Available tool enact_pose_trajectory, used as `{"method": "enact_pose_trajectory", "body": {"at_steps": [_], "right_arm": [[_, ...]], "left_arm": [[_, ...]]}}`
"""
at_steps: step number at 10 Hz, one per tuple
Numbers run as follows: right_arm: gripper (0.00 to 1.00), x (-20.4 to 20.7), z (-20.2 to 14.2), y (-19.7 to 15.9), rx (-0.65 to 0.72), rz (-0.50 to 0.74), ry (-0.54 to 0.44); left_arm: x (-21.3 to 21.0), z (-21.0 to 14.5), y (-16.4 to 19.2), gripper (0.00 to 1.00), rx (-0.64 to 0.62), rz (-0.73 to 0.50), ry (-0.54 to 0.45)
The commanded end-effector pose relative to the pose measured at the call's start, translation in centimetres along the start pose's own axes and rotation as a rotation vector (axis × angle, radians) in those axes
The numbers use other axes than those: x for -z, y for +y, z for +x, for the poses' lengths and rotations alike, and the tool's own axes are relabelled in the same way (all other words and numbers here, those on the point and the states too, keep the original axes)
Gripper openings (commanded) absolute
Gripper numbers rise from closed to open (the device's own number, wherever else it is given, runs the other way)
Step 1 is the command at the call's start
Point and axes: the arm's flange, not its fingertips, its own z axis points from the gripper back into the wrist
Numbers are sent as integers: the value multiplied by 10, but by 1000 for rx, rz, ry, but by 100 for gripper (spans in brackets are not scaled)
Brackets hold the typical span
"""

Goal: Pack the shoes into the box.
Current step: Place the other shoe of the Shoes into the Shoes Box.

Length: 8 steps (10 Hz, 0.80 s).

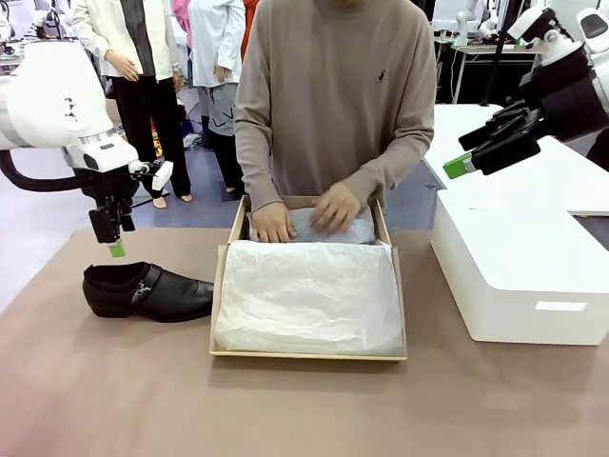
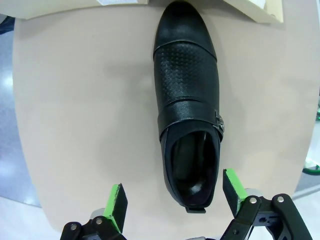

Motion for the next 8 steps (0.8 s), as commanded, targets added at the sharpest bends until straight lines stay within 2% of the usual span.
{"method": "enact_pose_trajectory", "body": {"at_steps": [1,8], "right_arm": [[100,0,1,-2,-12,12,-18],[100,0,1,-2,-12,12,-18]], "left_arm": [[11,-1,9,100,-4,-14,20],[42,-20,24,100,32,19,47]]}}
